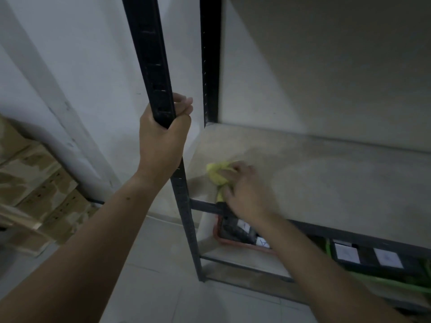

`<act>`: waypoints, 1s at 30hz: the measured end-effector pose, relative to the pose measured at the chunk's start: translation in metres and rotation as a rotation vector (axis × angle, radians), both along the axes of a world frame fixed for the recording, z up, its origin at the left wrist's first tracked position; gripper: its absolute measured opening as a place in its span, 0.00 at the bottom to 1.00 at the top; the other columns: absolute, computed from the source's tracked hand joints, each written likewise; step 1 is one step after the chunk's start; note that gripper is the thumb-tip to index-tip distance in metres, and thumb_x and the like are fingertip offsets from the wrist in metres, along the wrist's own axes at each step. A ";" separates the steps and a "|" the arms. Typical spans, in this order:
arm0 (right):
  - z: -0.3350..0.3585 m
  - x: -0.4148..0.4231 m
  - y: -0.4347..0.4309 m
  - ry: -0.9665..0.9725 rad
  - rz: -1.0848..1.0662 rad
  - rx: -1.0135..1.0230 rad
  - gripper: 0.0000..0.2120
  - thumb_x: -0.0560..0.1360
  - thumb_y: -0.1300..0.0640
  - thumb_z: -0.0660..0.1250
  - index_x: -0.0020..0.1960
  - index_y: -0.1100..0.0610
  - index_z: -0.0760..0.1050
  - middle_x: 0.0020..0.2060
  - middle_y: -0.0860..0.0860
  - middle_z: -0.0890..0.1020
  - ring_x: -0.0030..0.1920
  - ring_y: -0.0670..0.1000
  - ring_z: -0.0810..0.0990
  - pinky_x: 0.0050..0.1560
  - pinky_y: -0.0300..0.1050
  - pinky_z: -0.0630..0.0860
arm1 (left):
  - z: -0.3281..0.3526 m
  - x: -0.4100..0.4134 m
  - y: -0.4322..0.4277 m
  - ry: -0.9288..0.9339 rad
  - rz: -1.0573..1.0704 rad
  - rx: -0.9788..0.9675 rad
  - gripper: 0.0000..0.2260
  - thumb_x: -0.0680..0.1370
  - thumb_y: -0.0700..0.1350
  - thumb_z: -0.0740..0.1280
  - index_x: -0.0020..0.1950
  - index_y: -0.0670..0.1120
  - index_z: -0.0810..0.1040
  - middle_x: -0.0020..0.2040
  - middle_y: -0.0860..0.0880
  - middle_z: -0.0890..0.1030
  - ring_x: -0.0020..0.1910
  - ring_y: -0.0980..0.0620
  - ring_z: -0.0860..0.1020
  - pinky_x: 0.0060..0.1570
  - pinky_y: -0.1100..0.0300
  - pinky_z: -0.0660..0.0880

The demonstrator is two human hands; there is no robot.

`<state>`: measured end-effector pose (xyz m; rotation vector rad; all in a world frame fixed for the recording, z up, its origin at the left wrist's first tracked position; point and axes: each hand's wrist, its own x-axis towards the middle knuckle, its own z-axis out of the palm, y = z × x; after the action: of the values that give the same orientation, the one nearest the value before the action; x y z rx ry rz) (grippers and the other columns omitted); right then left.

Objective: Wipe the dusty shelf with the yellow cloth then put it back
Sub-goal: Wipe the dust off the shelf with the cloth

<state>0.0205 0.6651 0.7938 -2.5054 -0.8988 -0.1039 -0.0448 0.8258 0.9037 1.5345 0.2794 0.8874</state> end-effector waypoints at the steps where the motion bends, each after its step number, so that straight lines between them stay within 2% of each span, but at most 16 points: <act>1: -0.002 -0.020 0.013 0.032 0.043 0.053 0.18 0.74 0.54 0.64 0.64 0.53 0.75 0.62 0.53 0.74 0.58 0.55 0.73 0.59 0.51 0.74 | 0.000 -0.001 0.000 0.001 -0.003 0.000 0.12 0.74 0.39 0.66 0.57 0.40 0.78 0.57 0.39 0.84 0.59 0.49 0.84 0.62 0.53 0.80; 4: -0.002 -0.055 0.024 0.116 0.192 0.112 0.18 0.75 0.56 0.64 0.65 0.55 0.72 0.62 0.53 0.72 0.58 0.54 0.72 0.61 0.49 0.73 | 0.001 -0.002 0.000 -0.001 -0.019 0.012 0.11 0.75 0.38 0.66 0.56 0.41 0.78 0.57 0.38 0.84 0.59 0.49 0.84 0.62 0.53 0.80; 6: 0.004 -0.047 0.004 0.193 0.238 0.150 0.19 0.76 0.58 0.63 0.66 0.52 0.73 0.65 0.51 0.71 0.62 0.51 0.71 0.65 0.40 0.68 | 0.002 -0.003 0.000 0.005 -0.029 0.010 0.10 0.75 0.38 0.66 0.56 0.41 0.78 0.58 0.39 0.84 0.59 0.49 0.84 0.63 0.52 0.79; 8: 0.015 -0.026 -0.030 0.202 0.173 0.163 0.19 0.76 0.60 0.62 0.66 0.50 0.74 0.65 0.52 0.72 0.63 0.51 0.71 0.63 0.36 0.65 | 0.002 -0.003 0.001 0.015 -0.032 0.010 0.10 0.75 0.38 0.67 0.56 0.42 0.78 0.58 0.39 0.84 0.60 0.49 0.84 0.63 0.52 0.79; 10: 0.024 0.006 -0.077 0.050 -0.002 0.152 0.20 0.74 0.58 0.62 0.65 0.51 0.76 0.62 0.56 0.75 0.60 0.56 0.73 0.59 0.36 0.64 | 0.003 -0.002 0.001 0.020 -0.035 0.015 0.10 0.75 0.39 0.67 0.57 0.42 0.78 0.58 0.39 0.84 0.60 0.50 0.84 0.63 0.52 0.79; 12: 0.029 0.041 -0.129 -0.109 -0.235 0.008 0.20 0.73 0.52 0.59 0.64 0.48 0.75 0.60 0.57 0.76 0.56 0.60 0.77 0.59 0.45 0.72 | 0.002 -0.002 0.001 0.018 -0.035 0.013 0.10 0.76 0.39 0.67 0.57 0.41 0.78 0.58 0.40 0.84 0.60 0.50 0.84 0.64 0.52 0.79; 14: 0.026 0.062 -0.167 -0.095 -0.424 -0.132 0.20 0.74 0.49 0.60 0.64 0.49 0.75 0.60 0.58 0.75 0.53 0.62 0.77 0.55 0.56 0.77 | 0.002 -0.002 0.000 0.010 -0.033 0.017 0.10 0.76 0.39 0.67 0.57 0.41 0.78 0.58 0.39 0.84 0.60 0.50 0.84 0.64 0.51 0.79; 17: 0.005 0.058 -0.174 -0.093 -0.512 -0.294 0.20 0.74 0.51 0.62 0.64 0.55 0.75 0.58 0.60 0.75 0.51 0.64 0.76 0.54 0.56 0.76 | 0.001 -0.001 0.000 -0.001 -0.034 0.017 0.10 0.76 0.38 0.67 0.57 0.42 0.77 0.58 0.40 0.84 0.60 0.50 0.84 0.65 0.49 0.79; 19: -0.002 0.045 -0.147 -0.141 -0.488 -0.289 0.19 0.73 0.51 0.62 0.62 0.53 0.76 0.57 0.58 0.75 0.51 0.61 0.76 0.54 0.54 0.75 | -0.002 0.000 0.002 -0.008 -0.035 0.020 0.11 0.77 0.37 0.66 0.58 0.40 0.77 0.58 0.41 0.85 0.61 0.51 0.84 0.65 0.48 0.78; 22: -0.004 0.009 -0.077 -0.105 -0.358 -0.195 0.18 0.73 0.51 0.61 0.63 0.49 0.73 0.62 0.55 0.72 0.58 0.57 0.72 0.59 0.53 0.72 | -0.005 0.002 0.005 -0.002 -0.045 0.019 0.12 0.78 0.34 0.65 0.61 0.37 0.77 0.59 0.41 0.85 0.61 0.51 0.84 0.66 0.47 0.78; 25: -0.006 -0.031 -0.006 0.016 -0.057 -0.067 0.18 0.76 0.53 0.60 0.64 0.52 0.74 0.66 0.54 0.68 0.64 0.57 0.68 0.67 0.53 0.68 | -0.005 0.001 0.005 -0.019 -0.055 -0.009 0.12 0.77 0.36 0.66 0.60 0.38 0.77 0.60 0.39 0.84 0.61 0.49 0.83 0.66 0.48 0.78; 27: 0.005 -0.034 0.011 0.172 0.131 0.035 0.17 0.77 0.58 0.61 0.65 0.56 0.74 0.66 0.55 0.71 0.64 0.56 0.70 0.66 0.47 0.68 | -0.003 0.000 0.005 -0.014 -0.067 0.000 0.12 0.76 0.37 0.66 0.59 0.40 0.77 0.60 0.40 0.84 0.62 0.49 0.83 0.67 0.47 0.77; 29: 0.023 -0.015 -0.001 0.364 0.209 0.195 0.19 0.76 0.64 0.62 0.66 0.58 0.75 0.62 0.57 0.76 0.62 0.55 0.74 0.64 0.42 0.69 | -0.003 0.000 0.005 -0.005 -0.084 0.008 0.11 0.76 0.38 0.66 0.58 0.43 0.77 0.59 0.42 0.85 0.62 0.50 0.83 0.67 0.46 0.77; 30: 0.031 -0.001 -0.016 0.362 0.190 0.242 0.20 0.75 0.66 0.62 0.66 0.58 0.75 0.61 0.57 0.77 0.61 0.55 0.75 0.63 0.41 0.69 | -0.004 0.000 0.006 -0.008 -0.089 0.010 0.10 0.76 0.40 0.67 0.57 0.45 0.78 0.59 0.43 0.85 0.62 0.50 0.83 0.67 0.46 0.77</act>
<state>0.0194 0.6495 0.8247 -2.1124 -0.9040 0.2778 -0.0447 0.8316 0.8999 1.5404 0.1995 0.8261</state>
